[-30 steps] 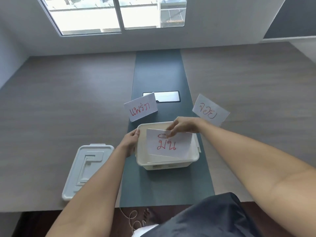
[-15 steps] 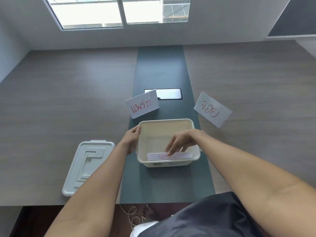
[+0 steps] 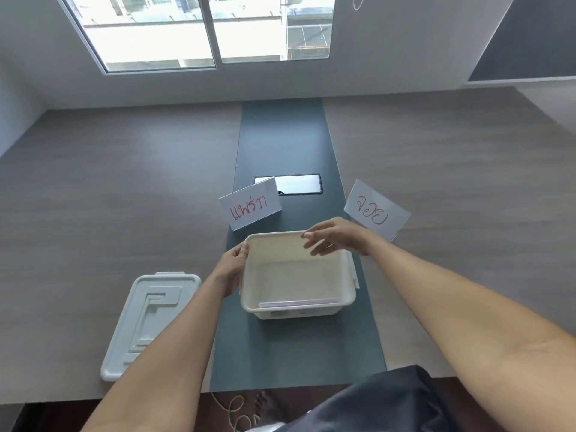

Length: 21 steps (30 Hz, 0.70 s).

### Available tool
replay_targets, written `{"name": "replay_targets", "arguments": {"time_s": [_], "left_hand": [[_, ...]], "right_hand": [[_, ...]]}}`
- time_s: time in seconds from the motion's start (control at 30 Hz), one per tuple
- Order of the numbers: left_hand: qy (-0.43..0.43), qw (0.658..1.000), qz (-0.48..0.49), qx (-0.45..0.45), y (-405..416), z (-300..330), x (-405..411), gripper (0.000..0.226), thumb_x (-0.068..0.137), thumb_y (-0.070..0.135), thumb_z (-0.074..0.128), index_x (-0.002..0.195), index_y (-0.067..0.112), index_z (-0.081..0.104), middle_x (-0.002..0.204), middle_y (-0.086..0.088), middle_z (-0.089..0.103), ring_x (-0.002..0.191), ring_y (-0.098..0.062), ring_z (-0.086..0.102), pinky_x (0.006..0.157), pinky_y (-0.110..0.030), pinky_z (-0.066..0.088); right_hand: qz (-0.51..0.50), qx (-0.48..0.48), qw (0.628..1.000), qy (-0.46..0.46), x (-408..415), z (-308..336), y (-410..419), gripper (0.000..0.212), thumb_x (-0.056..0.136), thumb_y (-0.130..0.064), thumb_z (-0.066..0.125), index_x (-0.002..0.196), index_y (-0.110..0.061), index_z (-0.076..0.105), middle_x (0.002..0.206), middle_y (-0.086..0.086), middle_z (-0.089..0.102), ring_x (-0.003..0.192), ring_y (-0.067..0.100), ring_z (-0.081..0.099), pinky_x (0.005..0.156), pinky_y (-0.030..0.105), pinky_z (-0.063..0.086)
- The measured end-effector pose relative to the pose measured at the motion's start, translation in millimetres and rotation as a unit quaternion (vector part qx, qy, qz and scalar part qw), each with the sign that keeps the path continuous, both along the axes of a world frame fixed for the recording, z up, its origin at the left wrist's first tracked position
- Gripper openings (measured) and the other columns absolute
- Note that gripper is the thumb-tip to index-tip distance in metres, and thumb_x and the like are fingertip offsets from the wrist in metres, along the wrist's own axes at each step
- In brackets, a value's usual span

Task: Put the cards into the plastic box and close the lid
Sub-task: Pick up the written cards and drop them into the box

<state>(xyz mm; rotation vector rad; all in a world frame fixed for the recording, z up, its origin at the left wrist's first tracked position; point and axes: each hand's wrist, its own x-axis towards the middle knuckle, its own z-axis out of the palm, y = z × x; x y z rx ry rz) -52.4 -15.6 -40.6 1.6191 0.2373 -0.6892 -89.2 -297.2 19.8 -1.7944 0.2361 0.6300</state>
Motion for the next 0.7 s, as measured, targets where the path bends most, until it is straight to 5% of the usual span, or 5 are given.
{"name": "replay_targets", "arguments": {"time_s": [0.17,0.37,0.47,0.57,0.7], "left_hand": [[-0.014,1.0,0.007,0.015,-4,-5,4,0.034,0.103,0.037,0.041,0.118,0.02,0.067,0.103,-0.005,0.072,0.087,-0.024,0.065,0.083,-0.042,0.052],[-0.014,1.0,0.006,0.025,-19,-6,8,0.032,0.103,0.038,0.042,0.106,0.025,0.07,0.101,-0.005,0.071,0.086,-0.023,0.062,0.079,-0.037,0.051],[-0.016,1.0,0.006,0.024,-25,-7,10,0.032,0.103,0.038,0.042,0.107,0.024,0.07,0.103,-0.005,0.071,0.088,-0.024,0.063,0.08,-0.038,0.053],[-0.013,1.0,0.017,0.022,-29,-6,9,0.031,0.104,0.037,0.04,0.109,0.026,0.068,0.103,-0.004,0.071,0.089,-0.022,0.063,0.079,-0.036,0.053],[0.002,1.0,0.019,0.011,-29,-7,10,0.03,0.103,0.037,0.042,0.103,0.028,0.071,0.109,-0.006,0.072,0.092,-0.024,0.065,0.09,-0.044,0.053]], "right_hand": [[-0.116,-0.012,0.991,-0.06,9,19,-45,0.03,0.097,-0.028,0.061,0.119,-0.01,0.072,0.111,0.011,0.076,0.096,0.029,0.075,0.093,0.038,0.059],[-0.261,-0.16,0.945,-0.113,9,6,-78,0.022,0.097,-0.017,0.056,0.087,-0.011,0.075,0.105,0.011,0.075,0.084,0.026,0.065,0.078,0.032,0.052],[-0.285,-0.301,0.898,-0.148,7,-8,-94,0.023,0.094,-0.017,0.055,0.097,-0.008,0.077,0.111,0.003,0.07,0.104,0.025,0.062,0.082,0.027,0.045],[-0.326,-0.377,0.852,-0.163,5,-25,-115,0.025,0.092,-0.015,0.055,0.105,-0.01,0.076,0.118,0.016,0.061,0.118,0.035,0.052,0.097,0.031,0.04],[-0.324,-0.431,0.832,-0.13,6,-47,-140,0.036,0.089,-0.017,0.059,0.124,-0.014,0.068,0.132,0.015,0.053,0.125,0.036,0.045,0.104,0.037,0.035]]}}
